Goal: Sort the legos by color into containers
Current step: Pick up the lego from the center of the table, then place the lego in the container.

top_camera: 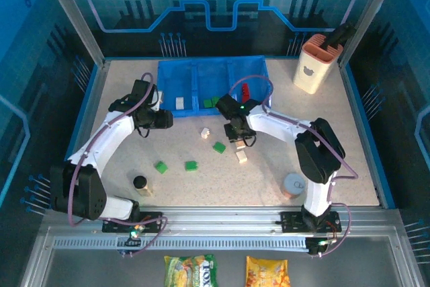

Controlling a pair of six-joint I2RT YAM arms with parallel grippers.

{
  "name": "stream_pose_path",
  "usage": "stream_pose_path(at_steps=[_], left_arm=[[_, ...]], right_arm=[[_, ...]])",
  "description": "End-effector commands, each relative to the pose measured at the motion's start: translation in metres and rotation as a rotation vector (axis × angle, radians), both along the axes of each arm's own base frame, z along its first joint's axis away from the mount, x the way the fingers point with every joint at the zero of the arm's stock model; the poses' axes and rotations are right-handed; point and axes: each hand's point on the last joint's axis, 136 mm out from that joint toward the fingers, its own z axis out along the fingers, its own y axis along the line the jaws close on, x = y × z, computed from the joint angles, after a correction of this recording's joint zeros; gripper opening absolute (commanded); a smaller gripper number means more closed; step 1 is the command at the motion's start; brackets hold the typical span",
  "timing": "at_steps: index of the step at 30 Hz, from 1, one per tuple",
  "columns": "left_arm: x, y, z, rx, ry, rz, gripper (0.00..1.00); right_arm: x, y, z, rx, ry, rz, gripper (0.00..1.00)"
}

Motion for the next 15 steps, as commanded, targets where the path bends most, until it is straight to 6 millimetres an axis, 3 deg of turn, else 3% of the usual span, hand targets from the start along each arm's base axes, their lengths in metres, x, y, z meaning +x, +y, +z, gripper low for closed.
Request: stream_pose_path(at_steps=[1,6,15], left_arm=[[-0.001,0.001,0.000,-0.005,0.010,-0.010,0.51],[-0.001,0.000,0.001,-0.011,0.007,-0.012,0.51],[-0.001,0.000,0.004,-0.015,-0.002,-0.010,0.51]], right_arm=[[0.003,0.027,0.006,0.027,-0.007,0.045,0.34],[0.018,0.078,0.021,0.162,-0.075,0.102,0.34],[0.055,0.143,0.042,0.332,-0.303,0.097,0.26]])
